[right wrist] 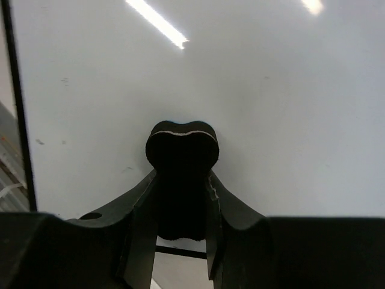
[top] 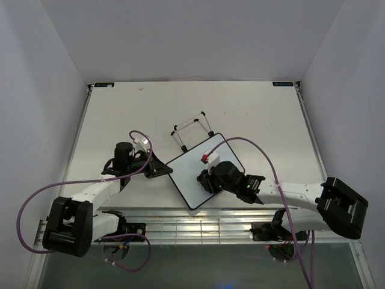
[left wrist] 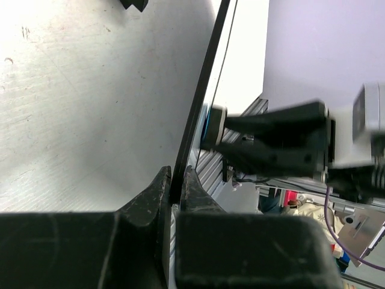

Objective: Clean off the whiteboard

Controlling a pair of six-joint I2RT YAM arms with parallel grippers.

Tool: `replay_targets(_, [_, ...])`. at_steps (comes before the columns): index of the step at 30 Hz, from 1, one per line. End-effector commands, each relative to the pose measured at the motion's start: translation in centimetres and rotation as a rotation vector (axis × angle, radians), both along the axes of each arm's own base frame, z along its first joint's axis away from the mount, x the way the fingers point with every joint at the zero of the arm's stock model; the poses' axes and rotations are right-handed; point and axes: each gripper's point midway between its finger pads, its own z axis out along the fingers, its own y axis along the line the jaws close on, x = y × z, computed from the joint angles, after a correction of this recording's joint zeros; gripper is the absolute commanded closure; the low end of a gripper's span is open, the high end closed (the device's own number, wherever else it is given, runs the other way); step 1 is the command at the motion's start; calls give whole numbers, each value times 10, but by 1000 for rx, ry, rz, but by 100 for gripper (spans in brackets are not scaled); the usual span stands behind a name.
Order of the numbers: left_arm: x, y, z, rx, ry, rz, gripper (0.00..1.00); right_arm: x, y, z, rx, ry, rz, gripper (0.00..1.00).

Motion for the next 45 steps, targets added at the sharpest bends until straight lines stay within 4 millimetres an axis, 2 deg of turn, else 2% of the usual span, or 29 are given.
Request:
replay_targets(1, [-4,-4,10,-31,13,-1,100,-42,51,15,65,12,194,92])
replay_targets(2, [-3,-4,11,-30,11,5,100,-43,51,8,25,10,191,92])
replay_targets(7, [-1,-3,15,-26,8,26,100,-70,69,1,-35,4,261,92])
replay_targets(8, [0,-3,16,-26,7,29,100,-70,74,7,-34,-9,257,92])
replay_targets(11, [1,-2,14,-17,16,39,100,-80,81,5,-76,-20,279,92])
replay_targets(16, [3,-2,16,-16,14,41,100,-98,82,-7,-115,13,335,92])
replay_targets(18, [4,-2,16,-14,9,41,100,-115,84,-10,-94,58,407,92])
replay_targets(19, [6,-2,17,-14,5,44,100,-122,90,-4,-49,67,447,92])
replay_targets(20, [6,-2,16,-12,8,43,100,-141,94,-2,-11,115,544,92])
replay_targets(23, [7,-3,18,-16,3,39,100,-159,98,15,86,134,634,92])
replay_targets(24, [8,-3,17,-14,2,38,100,-159,98,21,104,128,634,92])
replay_targets(25, [8,-3,18,-12,0,38,100,-158,97,32,135,109,631,92])
replay_targets(27, [8,-2,17,-7,-2,38,100,-146,91,42,139,68,569,92])
replay_targets(28, [8,-2,17,-5,-4,38,100,-141,87,57,165,38,545,92])
replay_targets(30, [8,-1,17,4,-8,41,100,-120,71,60,126,5,440,92])
replay_targets(31, [8,-1,17,8,-10,44,100,-113,64,77,159,-16,403,92])
replay_targets(33, [8,0,14,19,-7,48,100,-92,44,77,133,-29,298,92])
replay_targets(34, [8,1,14,22,-10,51,100,-87,33,87,154,-35,266,92])
replay_targets(38, [9,2,12,36,-14,56,100,-59,-5,77,96,-28,109,92])
replay_targets(41, [9,3,12,41,-19,52,100,-43,-30,54,-29,-20,8,92])
replay_targets(45, [11,2,17,39,-30,54,100,-32,-49,29,-160,-1,-92,92])
